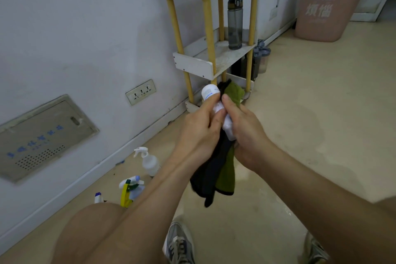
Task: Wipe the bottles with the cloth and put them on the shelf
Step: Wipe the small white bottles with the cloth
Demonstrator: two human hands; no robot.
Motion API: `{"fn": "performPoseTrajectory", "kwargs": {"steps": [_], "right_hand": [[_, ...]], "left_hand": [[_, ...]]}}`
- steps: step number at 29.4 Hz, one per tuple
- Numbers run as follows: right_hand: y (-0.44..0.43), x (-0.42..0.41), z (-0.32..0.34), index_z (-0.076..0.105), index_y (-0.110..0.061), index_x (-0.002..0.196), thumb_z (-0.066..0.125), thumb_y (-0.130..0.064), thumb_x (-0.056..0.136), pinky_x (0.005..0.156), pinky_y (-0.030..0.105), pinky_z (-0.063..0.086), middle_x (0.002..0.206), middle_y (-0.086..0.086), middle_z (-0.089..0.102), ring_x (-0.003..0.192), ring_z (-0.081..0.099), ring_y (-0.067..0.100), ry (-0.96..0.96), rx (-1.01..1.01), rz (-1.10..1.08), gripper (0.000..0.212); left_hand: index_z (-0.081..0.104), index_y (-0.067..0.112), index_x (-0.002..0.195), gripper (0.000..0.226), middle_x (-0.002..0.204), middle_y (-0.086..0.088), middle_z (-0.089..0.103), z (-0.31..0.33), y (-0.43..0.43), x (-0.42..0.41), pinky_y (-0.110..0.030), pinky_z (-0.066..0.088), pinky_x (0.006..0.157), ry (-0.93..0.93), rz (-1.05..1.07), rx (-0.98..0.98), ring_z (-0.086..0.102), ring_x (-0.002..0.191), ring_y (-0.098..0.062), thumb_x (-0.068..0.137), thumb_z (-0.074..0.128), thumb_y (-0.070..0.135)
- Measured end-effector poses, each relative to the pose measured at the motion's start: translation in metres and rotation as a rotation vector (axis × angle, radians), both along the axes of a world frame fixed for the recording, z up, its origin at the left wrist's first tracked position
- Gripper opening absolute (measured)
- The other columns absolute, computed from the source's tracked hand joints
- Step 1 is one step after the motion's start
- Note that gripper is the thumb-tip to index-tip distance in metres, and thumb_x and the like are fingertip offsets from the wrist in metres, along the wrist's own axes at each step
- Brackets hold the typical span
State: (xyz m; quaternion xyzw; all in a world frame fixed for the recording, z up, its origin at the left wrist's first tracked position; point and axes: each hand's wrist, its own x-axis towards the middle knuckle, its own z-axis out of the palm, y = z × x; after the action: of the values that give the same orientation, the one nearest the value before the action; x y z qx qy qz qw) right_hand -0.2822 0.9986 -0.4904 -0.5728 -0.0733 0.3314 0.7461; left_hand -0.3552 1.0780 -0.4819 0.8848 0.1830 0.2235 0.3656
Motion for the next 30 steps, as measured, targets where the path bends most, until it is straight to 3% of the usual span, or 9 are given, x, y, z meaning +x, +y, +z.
{"fn": "performPoseTrajectory", "kwargs": {"steps": [5, 8, 10, 13, 17, 19, 23, 26, 30], "right_hand": [[-0.005, 0.006, 0.007, 0.070, -0.019, 0.118, 0.065, -0.053, 0.087, 0.091, 0.038, 0.056, 0.104, 0.010, 0.076, 0.098, 0.072, 0.024, 0.035, -0.087, 0.219, 0.047], [-0.008, 0.007, 0.013, 0.070, -0.015, 0.116, 0.065, -0.055, 0.085, 0.067, 0.024, 0.055, 0.091, 0.010, 0.077, 0.078, 0.073, 0.018, -0.049, -0.135, 0.252, 0.051], [-0.009, 0.008, 0.015, 0.063, -0.004, 0.117, 0.068, -0.052, 0.085, 0.050, 0.014, 0.048, 0.075, 0.006, 0.075, 0.059, 0.069, 0.007, -0.113, -0.131, 0.205, 0.058], [-0.011, 0.011, 0.017, 0.057, -0.004, 0.077, 0.067, -0.044, 0.089, 0.043, 0.010, 0.039, 0.041, -0.008, 0.053, 0.037, 0.052, 0.001, -0.227, -0.162, 0.171, 0.043], [-0.017, 0.009, 0.017, 0.069, -0.010, 0.083, 0.077, -0.052, 0.077, 0.074, 0.028, 0.050, 0.075, 0.003, 0.070, 0.078, 0.067, 0.015, -0.317, -0.261, 0.122, 0.043], [-0.020, 0.011, 0.018, 0.071, -0.013, 0.082, 0.080, -0.041, 0.077, 0.069, 0.026, 0.054, 0.081, 0.007, 0.073, 0.077, 0.069, 0.018, -0.288, -0.229, 0.029, 0.029], [-0.021, 0.016, 0.019, 0.071, -0.017, 0.102, 0.071, -0.038, 0.087, 0.076, 0.032, 0.057, 0.095, 0.008, 0.075, 0.085, 0.071, 0.021, -0.166, -0.075, -0.111, 0.027], [-0.010, 0.009, 0.015, 0.066, -0.021, 0.119, 0.065, -0.045, 0.090, 0.090, 0.041, 0.056, 0.107, 0.003, 0.073, 0.098, 0.070, 0.022, -0.122, 0.013, -0.122, 0.037], [0.002, -0.016, 0.002, 0.058, -0.032, 0.123, 0.046, -0.036, 0.103, 0.099, 0.016, 0.044, 0.119, -0.004, 0.063, 0.109, 0.060, 0.009, -0.447, -0.026, -0.047, 0.024]], "left_hand": [[0.038, 0.052, 0.137, 0.051, 0.118, 0.011, 0.059, 0.009, 0.024, -0.003, -0.025, 0.052, 0.081, 0.059, 0.001, -0.082, 0.061, 0.094, -0.002, 0.090, 0.057, 0.055], [0.038, 0.046, 0.134, 0.063, 0.110, 0.015, 0.055, 0.011, 0.031, -0.007, -0.010, 0.049, 0.068, -0.026, 0.000, -0.254, 0.060, 0.077, 0.009, 0.081, 0.071, 0.048], [0.044, 0.037, 0.126, 0.060, 0.101, 0.008, 0.057, 0.010, 0.031, -0.007, -0.012, 0.050, 0.063, -0.138, 0.040, -0.336, 0.060, 0.070, 0.004, 0.077, 0.080, 0.035], [0.050, 0.034, 0.112, 0.056, 0.108, -0.004, 0.056, 0.007, 0.035, -0.008, -0.015, 0.049, 0.063, -0.158, 0.126, -0.286, 0.062, 0.085, -0.011, 0.069, 0.086, 0.037], [0.058, 0.038, 0.106, 0.055, 0.115, -0.002, 0.049, 0.005, 0.046, -0.011, -0.009, 0.047, 0.065, -0.010, 0.025, -0.144, 0.057, 0.095, -0.009, 0.062, 0.078, 0.063], [0.060, 0.037, 0.106, 0.060, 0.108, 0.002, 0.045, 0.007, 0.048, -0.014, -0.007, 0.045, 0.065, 0.109, -0.021, -0.069, 0.052, 0.091, -0.004, 0.058, 0.068, 0.072], [0.059, 0.037, 0.102, 0.054, 0.085, 0.007, 0.059, 0.004, 0.041, -0.018, -0.033, 0.051, 0.063, 0.271, -0.065, -0.048, 0.060, 0.068, -0.012, 0.073, 0.045, 0.081], [0.057, 0.029, 0.109, 0.057, 0.083, 0.001, 0.062, -0.004, 0.026, -0.014, -0.039, 0.055, 0.062, 0.233, 0.034, -0.069, 0.062, 0.065, -0.018, 0.090, 0.026, 0.072], [0.052, 0.024, 0.111, 0.055, 0.090, 0.000, 0.062, -0.020, 0.008, -0.004, -0.045, 0.053, 0.077, 0.193, 0.081, -0.124, 0.060, 0.080, -0.018, 0.096, 0.019, 0.066]]}}
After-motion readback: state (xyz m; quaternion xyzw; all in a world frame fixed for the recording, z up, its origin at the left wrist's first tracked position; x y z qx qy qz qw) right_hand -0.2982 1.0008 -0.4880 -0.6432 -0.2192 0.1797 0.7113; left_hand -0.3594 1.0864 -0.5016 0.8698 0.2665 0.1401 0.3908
